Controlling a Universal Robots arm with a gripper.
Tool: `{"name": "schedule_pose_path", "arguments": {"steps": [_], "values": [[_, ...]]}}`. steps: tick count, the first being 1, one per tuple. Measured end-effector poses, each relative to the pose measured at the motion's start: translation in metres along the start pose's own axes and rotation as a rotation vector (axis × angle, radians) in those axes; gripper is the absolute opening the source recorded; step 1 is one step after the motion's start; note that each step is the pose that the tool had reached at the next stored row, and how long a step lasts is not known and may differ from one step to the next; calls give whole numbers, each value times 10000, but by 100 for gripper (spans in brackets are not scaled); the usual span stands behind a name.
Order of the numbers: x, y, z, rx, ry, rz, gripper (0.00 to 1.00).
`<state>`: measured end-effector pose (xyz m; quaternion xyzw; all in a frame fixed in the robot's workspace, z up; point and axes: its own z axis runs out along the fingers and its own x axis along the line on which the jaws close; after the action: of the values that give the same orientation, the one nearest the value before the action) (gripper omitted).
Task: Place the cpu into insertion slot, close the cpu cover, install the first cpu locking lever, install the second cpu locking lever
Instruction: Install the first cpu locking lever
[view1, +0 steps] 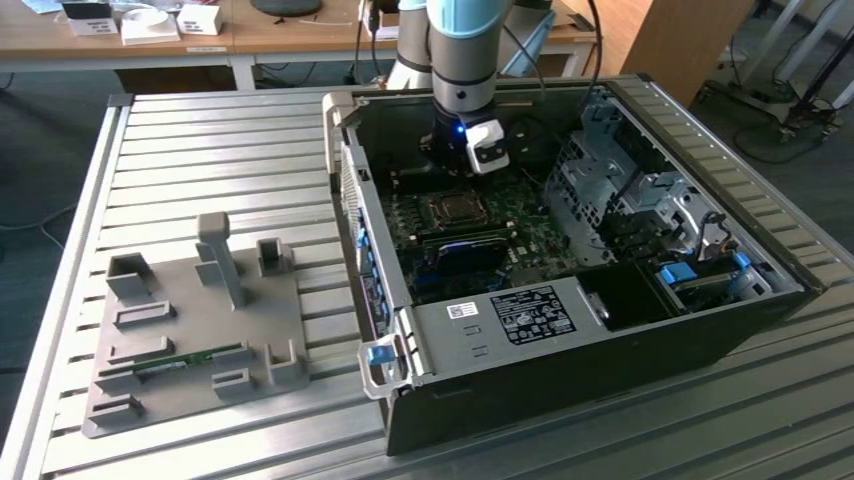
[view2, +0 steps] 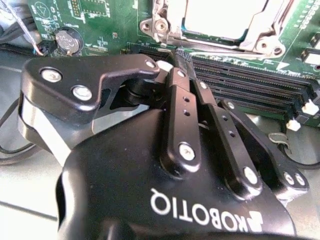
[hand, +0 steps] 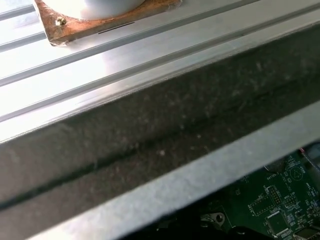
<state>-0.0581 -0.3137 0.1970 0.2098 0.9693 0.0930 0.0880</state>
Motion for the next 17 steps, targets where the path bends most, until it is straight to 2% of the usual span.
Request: {"name": "schedule_pose_path", "arguments": {"steps": [4,11,17], "values": [[2,-4,15,33,-17,-8,11],[3,-5,24,150,-78,-37,11],[9,-10,37,155,-88,-40,11]]}}
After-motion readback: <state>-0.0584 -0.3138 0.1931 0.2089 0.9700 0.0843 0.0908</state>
